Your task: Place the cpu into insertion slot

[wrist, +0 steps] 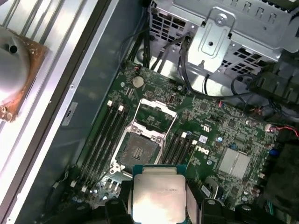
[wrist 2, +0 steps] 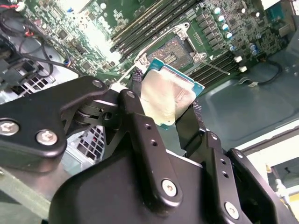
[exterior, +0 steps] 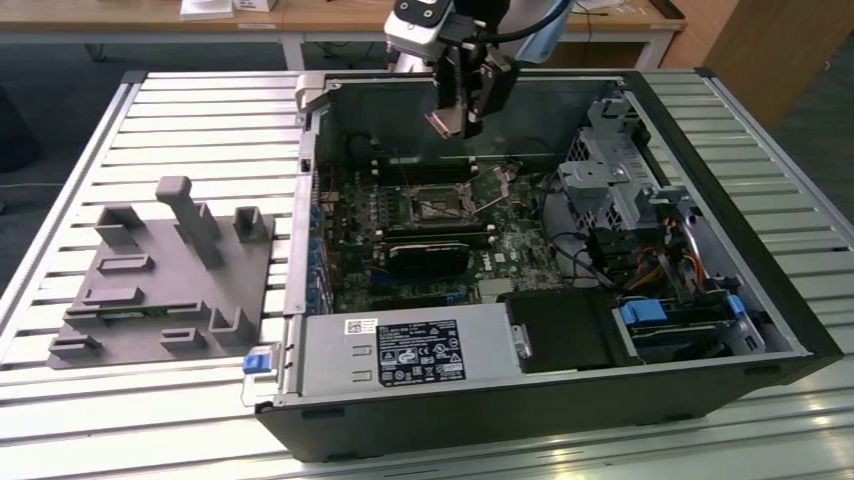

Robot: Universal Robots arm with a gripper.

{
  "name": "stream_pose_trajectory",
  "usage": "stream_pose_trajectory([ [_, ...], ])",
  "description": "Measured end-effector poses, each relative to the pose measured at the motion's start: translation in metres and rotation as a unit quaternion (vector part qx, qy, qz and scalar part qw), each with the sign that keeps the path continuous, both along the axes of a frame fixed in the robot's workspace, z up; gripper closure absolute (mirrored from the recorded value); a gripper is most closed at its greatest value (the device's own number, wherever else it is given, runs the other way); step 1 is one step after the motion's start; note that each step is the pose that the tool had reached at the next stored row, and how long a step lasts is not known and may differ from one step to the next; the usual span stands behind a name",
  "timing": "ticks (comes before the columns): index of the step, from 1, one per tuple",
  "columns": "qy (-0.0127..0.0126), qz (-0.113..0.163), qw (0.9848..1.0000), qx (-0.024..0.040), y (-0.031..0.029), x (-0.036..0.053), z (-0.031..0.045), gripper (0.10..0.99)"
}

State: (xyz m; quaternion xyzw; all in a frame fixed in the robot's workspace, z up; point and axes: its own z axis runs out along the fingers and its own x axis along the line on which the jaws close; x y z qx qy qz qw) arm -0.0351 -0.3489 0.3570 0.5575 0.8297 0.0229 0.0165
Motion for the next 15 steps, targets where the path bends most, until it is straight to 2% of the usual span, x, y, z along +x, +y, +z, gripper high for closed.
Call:
stream_pose_trajectory([
  [7, 0.0, -0.042, 0.9991, -0.0012, 0.0, 0.0, -0.0003, 0.545],
  [15, 0.0, -0.088, 0.9961, -0.0025, 0.0, 0.0, -0.0006, 0.545],
])
